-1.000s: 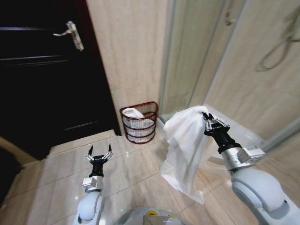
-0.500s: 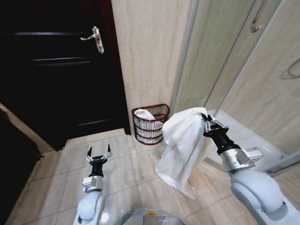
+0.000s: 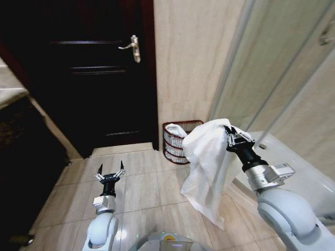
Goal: Discard the used towel into the hamper.
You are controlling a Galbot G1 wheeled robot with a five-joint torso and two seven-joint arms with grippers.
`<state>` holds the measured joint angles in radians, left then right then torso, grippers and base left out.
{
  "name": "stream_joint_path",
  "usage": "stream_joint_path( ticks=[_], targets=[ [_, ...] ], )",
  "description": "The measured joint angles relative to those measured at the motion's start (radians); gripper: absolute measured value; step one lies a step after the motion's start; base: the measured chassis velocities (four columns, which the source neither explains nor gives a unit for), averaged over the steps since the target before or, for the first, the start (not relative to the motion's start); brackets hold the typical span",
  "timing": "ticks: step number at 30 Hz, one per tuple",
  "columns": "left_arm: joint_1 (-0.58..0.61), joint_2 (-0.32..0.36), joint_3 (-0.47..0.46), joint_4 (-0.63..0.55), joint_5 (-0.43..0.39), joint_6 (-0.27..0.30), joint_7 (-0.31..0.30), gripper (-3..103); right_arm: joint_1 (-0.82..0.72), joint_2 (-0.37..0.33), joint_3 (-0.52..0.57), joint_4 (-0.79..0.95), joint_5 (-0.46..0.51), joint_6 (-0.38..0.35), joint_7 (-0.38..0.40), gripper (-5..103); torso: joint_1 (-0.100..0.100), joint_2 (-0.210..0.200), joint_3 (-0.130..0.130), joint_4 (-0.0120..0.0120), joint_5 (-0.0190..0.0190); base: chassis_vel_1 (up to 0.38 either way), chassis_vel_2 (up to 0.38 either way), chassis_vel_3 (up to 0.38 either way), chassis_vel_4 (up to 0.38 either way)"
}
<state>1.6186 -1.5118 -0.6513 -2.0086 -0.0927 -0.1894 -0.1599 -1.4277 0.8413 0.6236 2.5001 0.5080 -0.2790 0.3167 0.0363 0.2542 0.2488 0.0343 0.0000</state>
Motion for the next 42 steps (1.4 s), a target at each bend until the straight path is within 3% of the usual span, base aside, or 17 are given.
stream_joint_path(
  ticks=[4,31,37,42],
  targets=[
    [0.001,0.001,0.002,0.000,0.001,0.002,-0.001,100,-0.001,0.003,0.002,0.000,0.000,0.000,0.000,3,0.003,0.010,0.007,-0.0008,0.0002,0.000,0.000,0.000,0.000],
    [-0.019,0.017,0.005,0.006,-0.022,0.025,-0.007,100,0.011,0.017,0.001,0.000,-0.006,-0.001,0.000,3,0.043,0.126,0.083,-0.0005,0.0000,0.000,0.000,0.000,0.000],
    [-0.032,0.021,0.012,0.030,0.042,-0.037,-0.036,100,0.015,0.032,-0.002,-0.006,-0.006,-0.001,-0.005,3,0.050,0.146,0.096,-0.0002,-0.0002,0.009,0.005,0.003,0.004],
    [-0.035,0.019,0.023,0.027,0.054,-0.041,-0.034,100,0.016,0.054,-0.002,-0.030,-0.010,0.009,-0.028,3,0.051,0.148,0.097,-0.0004,0.0000,0.000,0.000,0.000,0.000]
  ],
)
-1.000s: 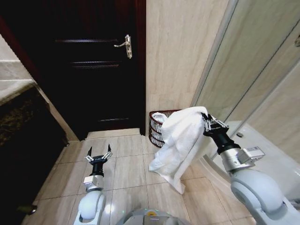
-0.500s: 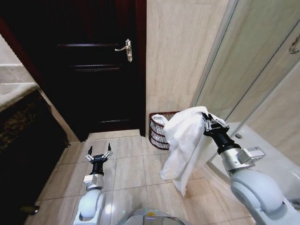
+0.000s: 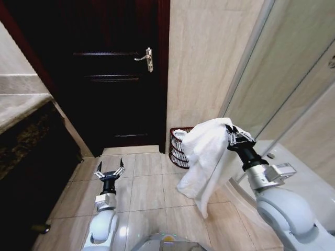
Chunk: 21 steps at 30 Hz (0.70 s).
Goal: Discard the used towel into the hamper.
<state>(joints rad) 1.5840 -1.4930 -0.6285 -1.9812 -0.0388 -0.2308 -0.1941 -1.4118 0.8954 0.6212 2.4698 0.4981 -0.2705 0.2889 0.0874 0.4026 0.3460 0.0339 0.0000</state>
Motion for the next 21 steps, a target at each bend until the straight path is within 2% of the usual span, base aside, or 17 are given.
stream_joint_path(
  ticks=[21],
  targets=[
    [-0.015,0.007,-0.003,0.005,-0.005,0.005,0.000,100,0.002,0.019,-0.008,-0.010,0.001,0.012,-0.016,3,-0.002,-0.007,-0.004,0.0000,0.0000,-0.023,0.020,0.018,-0.018]
  ],
)
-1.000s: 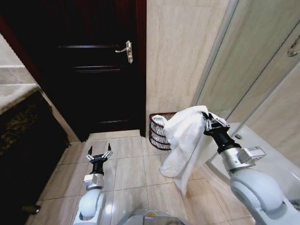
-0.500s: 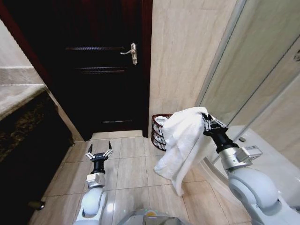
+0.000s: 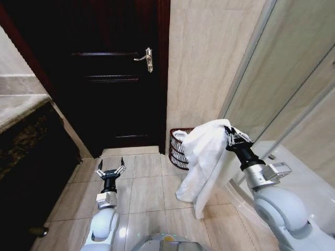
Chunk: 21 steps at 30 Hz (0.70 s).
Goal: Discard the used towel into the hamper.
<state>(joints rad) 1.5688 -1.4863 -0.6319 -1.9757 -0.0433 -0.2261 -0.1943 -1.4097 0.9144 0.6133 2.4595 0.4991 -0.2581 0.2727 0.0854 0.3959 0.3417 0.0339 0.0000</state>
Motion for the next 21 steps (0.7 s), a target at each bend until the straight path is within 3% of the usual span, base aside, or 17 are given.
stream_joint_path(
  ticks=[21],
  targets=[
    [0.013,-0.003,-0.003,-0.007,-0.004,-0.003,-0.001,100,0.000,0.008,0.002,-0.007,-0.017,0.010,-0.017,3,-0.001,-0.003,-0.002,0.0000,0.0000,-0.058,0.044,0.052,-0.049]
  ],
)
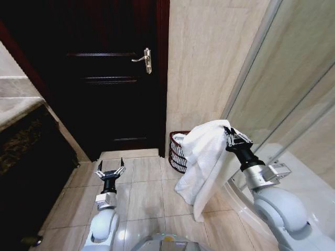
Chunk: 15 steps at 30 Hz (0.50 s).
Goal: Discard the used towel into the hamper.
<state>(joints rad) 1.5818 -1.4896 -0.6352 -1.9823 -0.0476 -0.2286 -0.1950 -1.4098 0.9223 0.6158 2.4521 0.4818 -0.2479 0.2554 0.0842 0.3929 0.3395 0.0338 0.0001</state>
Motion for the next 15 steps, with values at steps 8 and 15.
stream_joint_path(
  ticks=[8,15],
  targets=[
    [0.006,-0.001,0.000,-0.003,-0.001,-0.003,-0.005,100,0.013,0.005,-0.002,-0.002,0.002,0.000,0.004,3,0.000,-0.001,0.000,0.0001,-0.0002,-0.080,0.100,0.097,-0.112],
    [0.028,0.000,-0.001,0.013,-0.005,-0.039,-0.029,100,0.106,0.014,-0.003,-0.034,0.047,-0.015,0.018,3,0.000,-0.001,-0.001,0.0000,0.0002,-0.022,0.028,0.028,-0.024]
  ],
)
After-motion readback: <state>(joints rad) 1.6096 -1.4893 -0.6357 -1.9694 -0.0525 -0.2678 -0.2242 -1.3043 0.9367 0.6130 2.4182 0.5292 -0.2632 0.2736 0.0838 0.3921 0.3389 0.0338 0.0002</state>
